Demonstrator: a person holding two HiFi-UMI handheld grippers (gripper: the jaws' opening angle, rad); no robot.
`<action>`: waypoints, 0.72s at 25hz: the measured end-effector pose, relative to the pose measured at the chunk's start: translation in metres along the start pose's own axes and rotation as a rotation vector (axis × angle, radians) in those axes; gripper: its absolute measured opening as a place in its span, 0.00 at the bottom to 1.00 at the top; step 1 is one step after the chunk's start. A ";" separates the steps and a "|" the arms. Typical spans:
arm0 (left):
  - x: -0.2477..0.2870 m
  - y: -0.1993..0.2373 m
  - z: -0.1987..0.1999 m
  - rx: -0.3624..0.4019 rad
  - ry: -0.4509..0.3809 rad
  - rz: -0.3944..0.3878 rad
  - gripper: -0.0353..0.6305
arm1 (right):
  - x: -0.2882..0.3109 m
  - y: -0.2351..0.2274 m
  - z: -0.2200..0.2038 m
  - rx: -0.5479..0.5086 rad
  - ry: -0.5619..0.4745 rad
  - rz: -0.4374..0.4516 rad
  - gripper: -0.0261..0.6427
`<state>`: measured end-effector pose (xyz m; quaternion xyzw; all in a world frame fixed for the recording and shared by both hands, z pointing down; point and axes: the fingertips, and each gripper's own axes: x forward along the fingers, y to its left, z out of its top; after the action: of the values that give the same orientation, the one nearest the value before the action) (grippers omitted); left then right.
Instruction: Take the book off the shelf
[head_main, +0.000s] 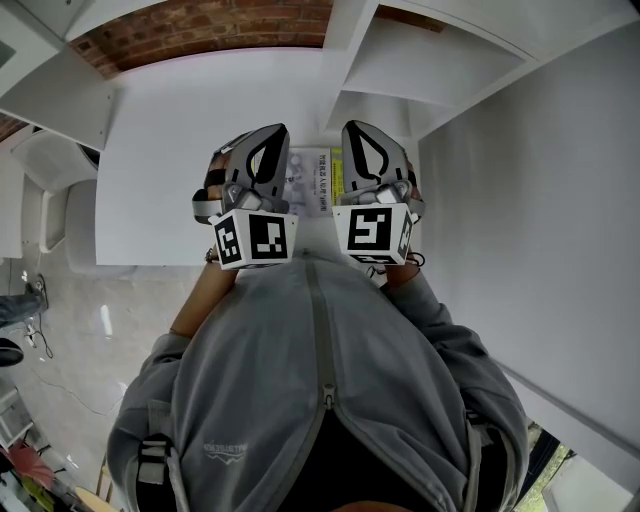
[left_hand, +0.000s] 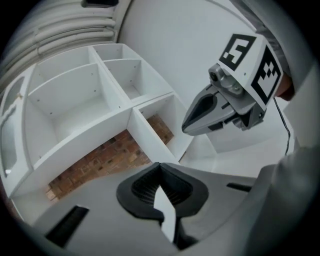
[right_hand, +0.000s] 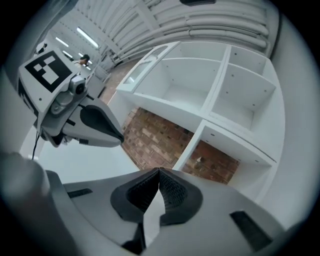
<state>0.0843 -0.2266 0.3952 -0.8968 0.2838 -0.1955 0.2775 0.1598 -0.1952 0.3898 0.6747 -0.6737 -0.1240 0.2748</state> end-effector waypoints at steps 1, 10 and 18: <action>-0.002 0.004 0.004 -0.039 -0.018 0.009 0.06 | -0.001 -0.004 0.005 0.029 -0.018 -0.007 0.08; -0.017 0.032 0.032 -0.288 -0.167 0.063 0.06 | -0.014 -0.025 0.040 0.257 -0.169 -0.059 0.08; -0.024 0.047 0.038 -0.553 -0.269 0.111 0.06 | -0.019 -0.036 0.039 0.407 -0.194 -0.087 0.08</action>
<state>0.0664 -0.2291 0.3327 -0.9392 0.3355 0.0250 0.0686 0.1681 -0.1868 0.3347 0.7296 -0.6784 -0.0613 0.0614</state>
